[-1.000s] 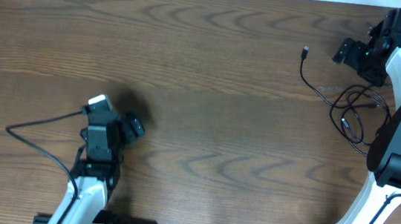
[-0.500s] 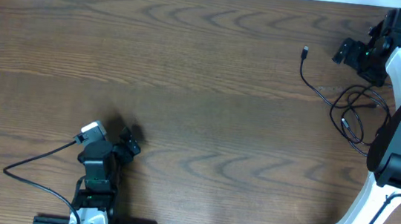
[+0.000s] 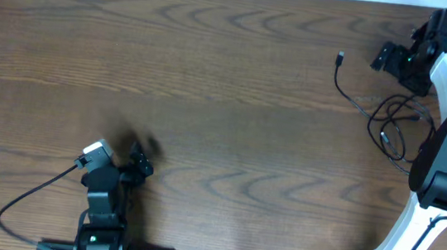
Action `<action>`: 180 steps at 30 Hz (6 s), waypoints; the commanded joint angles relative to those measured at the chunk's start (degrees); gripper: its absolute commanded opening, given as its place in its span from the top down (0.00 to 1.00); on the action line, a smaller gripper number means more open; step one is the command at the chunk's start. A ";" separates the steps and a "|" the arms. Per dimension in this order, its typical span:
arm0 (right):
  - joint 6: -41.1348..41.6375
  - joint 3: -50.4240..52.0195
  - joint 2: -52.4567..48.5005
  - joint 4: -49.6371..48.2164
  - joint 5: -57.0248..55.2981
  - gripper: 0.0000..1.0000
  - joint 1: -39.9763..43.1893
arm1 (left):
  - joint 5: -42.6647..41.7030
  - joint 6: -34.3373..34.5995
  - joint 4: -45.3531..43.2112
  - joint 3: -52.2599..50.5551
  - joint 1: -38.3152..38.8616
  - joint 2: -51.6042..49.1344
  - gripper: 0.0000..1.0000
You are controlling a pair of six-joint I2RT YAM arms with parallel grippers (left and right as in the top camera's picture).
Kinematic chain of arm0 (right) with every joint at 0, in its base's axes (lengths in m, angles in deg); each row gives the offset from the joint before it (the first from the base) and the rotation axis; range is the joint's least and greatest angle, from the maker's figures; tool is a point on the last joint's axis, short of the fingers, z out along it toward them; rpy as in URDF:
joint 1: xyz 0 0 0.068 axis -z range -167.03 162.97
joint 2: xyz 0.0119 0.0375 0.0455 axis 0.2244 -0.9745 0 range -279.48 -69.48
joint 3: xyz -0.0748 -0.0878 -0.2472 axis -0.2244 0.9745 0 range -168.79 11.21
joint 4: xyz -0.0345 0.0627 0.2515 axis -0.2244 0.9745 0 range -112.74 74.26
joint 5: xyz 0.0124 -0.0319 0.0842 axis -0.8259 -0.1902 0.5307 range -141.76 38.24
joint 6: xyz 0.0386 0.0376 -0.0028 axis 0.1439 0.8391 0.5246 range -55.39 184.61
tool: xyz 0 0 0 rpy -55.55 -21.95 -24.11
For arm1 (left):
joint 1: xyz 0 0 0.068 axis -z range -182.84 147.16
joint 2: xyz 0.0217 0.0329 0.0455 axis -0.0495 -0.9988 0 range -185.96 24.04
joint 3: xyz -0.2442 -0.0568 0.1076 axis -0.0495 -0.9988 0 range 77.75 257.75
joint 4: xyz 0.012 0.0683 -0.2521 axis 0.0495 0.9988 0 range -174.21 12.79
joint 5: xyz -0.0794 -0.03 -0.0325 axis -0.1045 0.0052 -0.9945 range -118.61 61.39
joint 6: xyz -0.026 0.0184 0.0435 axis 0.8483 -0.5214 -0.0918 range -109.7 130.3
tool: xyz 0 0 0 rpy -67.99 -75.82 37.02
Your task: Untangle cables
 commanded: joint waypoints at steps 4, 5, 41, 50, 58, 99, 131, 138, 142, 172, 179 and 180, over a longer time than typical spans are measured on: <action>0.33 -1.01 1.55 0.02 0.33 0.01 -0.15 | 0.24 -7.30 3.28 -0.68 2.60 12.22 0.02; 0.33 -1.01 1.55 0.02 0.33 0.01 -0.15 | 0.24 -8.50 3.30 -0.68 3.08 13.77 0.02; 0.33 -1.01 1.55 0.04 0.33 0.01 -0.15 | -3.28 -16.35 3.28 -0.66 5.29 26.16 0.02; 0.33 -1.01 1.55 0.04 0.33 0.01 -0.15 | -3.26 -16.35 3.28 -0.66 5.29 26.16 0.02; 0.33 -1.01 1.55 0.02 0.33 0.01 -0.15 | -3.28 -16.35 3.28 -0.66 5.29 26.16 0.02; 0.31 -0.98 1.55 0.02 0.33 0.01 -0.15 | -3.28 -16.35 3.26 -0.66 5.29 26.16 0.02; 0.33 -0.26 6.51 0.13 0.33 0.01 1.03 | -3.28 -16.35 3.26 -0.66 5.29 26.16 0.02; 0.33 -0.26 21.22 0.09 0.33 0.01 1.49 | -3.26 -16.35 3.28 -0.66 5.29 26.16 0.02; 0.33 -0.26 31.63 0.07 0.33 0.01 1.49 | -3.28 -16.35 3.28 -0.66 5.29 26.16 0.02; 0.33 12.48 91.38 27.82 0.33 0.01 1.33 | -3.28 -16.35 3.28 -0.66 5.29 26.16 0.02; 0.33 38.18 103.60 3.28 0.33 0.01 1.33 | -3.28 -16.35 3.26 -0.66 5.29 26.16 0.02; 0.33 42.01 105.11 -0.96 0.33 0.01 1.33 | -3.28 -16.35 3.28 -0.66 5.29 26.16 0.02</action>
